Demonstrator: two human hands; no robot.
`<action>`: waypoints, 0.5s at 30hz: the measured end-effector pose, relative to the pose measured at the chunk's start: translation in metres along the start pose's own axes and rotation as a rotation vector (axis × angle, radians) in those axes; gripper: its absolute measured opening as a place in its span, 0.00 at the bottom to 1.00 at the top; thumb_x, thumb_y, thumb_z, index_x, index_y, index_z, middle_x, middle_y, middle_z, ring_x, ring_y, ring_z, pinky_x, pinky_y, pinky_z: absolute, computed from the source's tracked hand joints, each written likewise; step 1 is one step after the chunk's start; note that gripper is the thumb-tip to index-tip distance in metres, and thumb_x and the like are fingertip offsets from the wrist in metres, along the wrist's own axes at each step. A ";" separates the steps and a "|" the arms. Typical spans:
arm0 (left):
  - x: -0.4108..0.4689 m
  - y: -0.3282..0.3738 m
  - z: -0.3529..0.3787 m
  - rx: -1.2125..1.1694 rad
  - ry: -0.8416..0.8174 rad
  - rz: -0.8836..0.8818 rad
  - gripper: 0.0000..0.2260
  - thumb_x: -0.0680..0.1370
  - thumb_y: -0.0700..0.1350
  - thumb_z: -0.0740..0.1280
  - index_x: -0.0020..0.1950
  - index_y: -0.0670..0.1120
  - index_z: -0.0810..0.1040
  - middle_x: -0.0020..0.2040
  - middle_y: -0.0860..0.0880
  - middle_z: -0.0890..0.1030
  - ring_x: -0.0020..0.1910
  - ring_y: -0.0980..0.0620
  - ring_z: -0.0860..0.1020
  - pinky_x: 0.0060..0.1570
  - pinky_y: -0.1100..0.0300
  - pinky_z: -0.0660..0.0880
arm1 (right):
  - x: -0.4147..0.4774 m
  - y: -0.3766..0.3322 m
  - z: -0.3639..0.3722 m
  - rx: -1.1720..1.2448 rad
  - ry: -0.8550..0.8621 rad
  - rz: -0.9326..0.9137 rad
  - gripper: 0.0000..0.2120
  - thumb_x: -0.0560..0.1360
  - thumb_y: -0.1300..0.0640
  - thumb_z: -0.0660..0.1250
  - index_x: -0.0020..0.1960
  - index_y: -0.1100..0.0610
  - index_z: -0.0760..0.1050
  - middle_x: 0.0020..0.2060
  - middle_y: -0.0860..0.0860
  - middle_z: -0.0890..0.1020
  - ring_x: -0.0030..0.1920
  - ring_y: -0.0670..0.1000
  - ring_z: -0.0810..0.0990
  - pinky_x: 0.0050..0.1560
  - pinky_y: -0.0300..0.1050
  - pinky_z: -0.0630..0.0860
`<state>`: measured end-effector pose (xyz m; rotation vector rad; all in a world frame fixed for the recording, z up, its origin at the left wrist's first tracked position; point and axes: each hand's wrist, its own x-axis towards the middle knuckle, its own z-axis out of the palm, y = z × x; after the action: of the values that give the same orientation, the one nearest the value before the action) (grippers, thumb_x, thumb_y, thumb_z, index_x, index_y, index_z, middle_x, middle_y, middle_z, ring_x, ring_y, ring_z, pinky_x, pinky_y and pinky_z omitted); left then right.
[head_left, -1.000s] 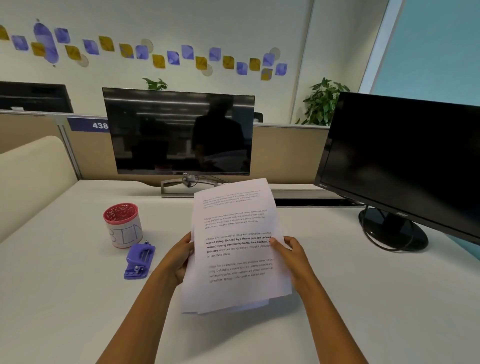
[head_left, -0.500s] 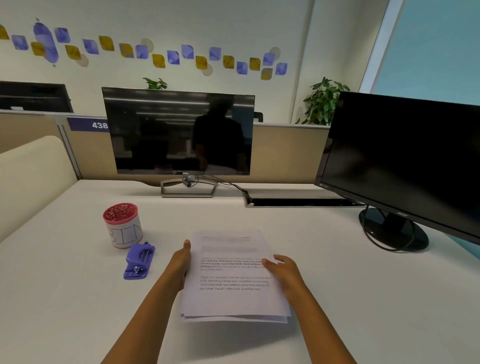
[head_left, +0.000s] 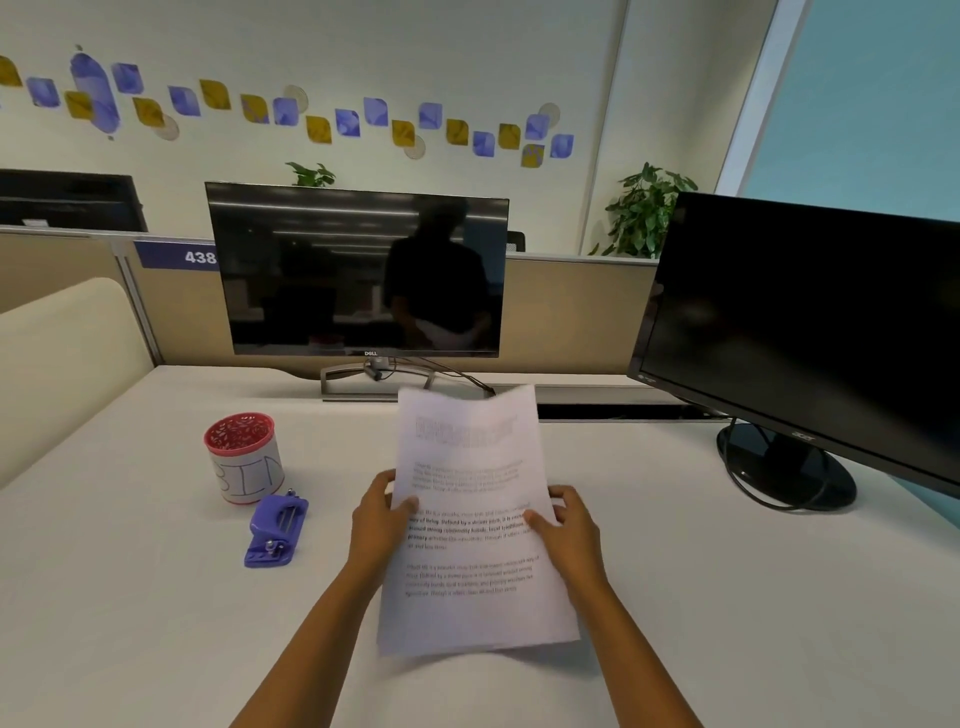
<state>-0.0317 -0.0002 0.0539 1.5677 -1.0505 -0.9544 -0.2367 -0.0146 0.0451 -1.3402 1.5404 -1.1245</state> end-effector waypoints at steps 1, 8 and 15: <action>-0.001 0.007 0.000 -0.038 0.018 0.072 0.15 0.78 0.41 0.62 0.65 0.47 0.67 0.55 0.45 0.79 0.40 0.52 0.80 0.33 0.64 0.77 | 0.000 -0.007 -0.001 0.052 0.022 -0.052 0.11 0.75 0.57 0.67 0.55 0.51 0.68 0.53 0.52 0.78 0.50 0.52 0.79 0.43 0.37 0.77; -0.008 0.049 -0.005 -0.292 0.063 0.343 0.13 0.76 0.46 0.65 0.59 0.50 0.69 0.50 0.53 0.80 0.43 0.50 0.82 0.30 0.65 0.79 | -0.003 -0.041 -0.009 0.354 0.017 -0.241 0.13 0.72 0.52 0.70 0.53 0.43 0.71 0.47 0.42 0.81 0.46 0.45 0.82 0.35 0.33 0.79; -0.004 0.031 -0.012 -0.290 -0.015 0.303 0.07 0.69 0.51 0.67 0.46 0.53 0.78 0.38 0.58 0.85 0.36 0.50 0.83 0.33 0.61 0.81 | -0.003 -0.033 -0.016 0.358 -0.090 -0.164 0.07 0.72 0.57 0.70 0.47 0.47 0.77 0.43 0.46 0.84 0.42 0.49 0.83 0.33 0.35 0.79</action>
<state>-0.0271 0.0030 0.0871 1.1285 -1.0708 -0.8655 -0.2414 -0.0111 0.0812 -1.2659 1.1152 -1.3489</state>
